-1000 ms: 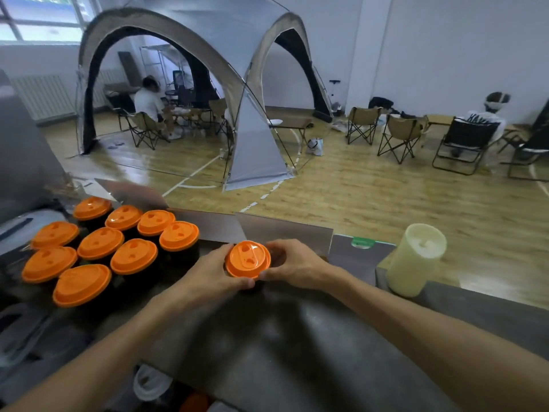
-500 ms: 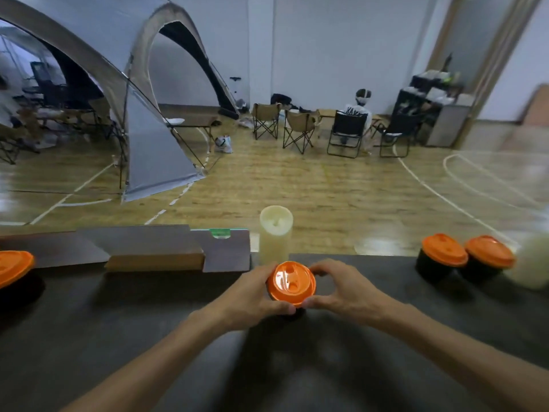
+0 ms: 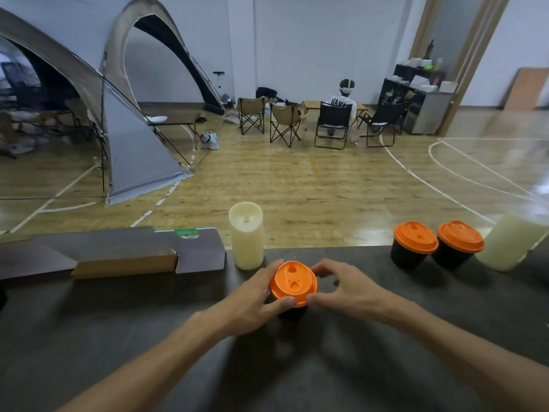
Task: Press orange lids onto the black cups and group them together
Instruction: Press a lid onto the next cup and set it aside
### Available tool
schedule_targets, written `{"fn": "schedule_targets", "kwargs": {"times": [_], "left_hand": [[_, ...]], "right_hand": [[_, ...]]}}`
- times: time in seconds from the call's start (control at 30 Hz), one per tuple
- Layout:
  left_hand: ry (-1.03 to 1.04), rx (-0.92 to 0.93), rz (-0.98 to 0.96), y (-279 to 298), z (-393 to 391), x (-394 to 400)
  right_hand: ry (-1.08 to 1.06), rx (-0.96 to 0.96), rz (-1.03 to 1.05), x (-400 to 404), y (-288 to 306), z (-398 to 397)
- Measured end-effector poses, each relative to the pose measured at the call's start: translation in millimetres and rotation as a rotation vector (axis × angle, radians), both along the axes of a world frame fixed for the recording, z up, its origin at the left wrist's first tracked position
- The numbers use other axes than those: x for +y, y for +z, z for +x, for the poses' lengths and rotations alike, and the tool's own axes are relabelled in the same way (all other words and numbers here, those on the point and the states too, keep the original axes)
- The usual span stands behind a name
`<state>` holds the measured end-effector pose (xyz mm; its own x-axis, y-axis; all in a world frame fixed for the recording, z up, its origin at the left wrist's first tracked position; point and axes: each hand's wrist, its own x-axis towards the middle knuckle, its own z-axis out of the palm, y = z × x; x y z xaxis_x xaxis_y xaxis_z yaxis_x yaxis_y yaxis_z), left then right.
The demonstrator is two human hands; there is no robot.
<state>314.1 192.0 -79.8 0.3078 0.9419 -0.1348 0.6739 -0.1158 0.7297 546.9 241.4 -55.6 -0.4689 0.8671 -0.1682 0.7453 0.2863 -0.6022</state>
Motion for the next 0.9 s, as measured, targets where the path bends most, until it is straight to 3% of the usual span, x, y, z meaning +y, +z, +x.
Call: {"fn": "schedule_targets", "kwargs": {"times": [0.13, 0.57, 0.9], "left_hand": [[-0.005, 0.006, -0.031, -6, 0, -1], [-0.039, 0.126, 0.001, -7, -4, 2], [-0.022, 0.242, 0.085, -9, -6, -1]], "right_hand": [[-0.049, 0.053, -0.091, 33, 12, -3], [0.092, -0.248, -0.158, 79, 34, -48], [0.138, 0.063, -0.173, 50, 24, -26]]}}
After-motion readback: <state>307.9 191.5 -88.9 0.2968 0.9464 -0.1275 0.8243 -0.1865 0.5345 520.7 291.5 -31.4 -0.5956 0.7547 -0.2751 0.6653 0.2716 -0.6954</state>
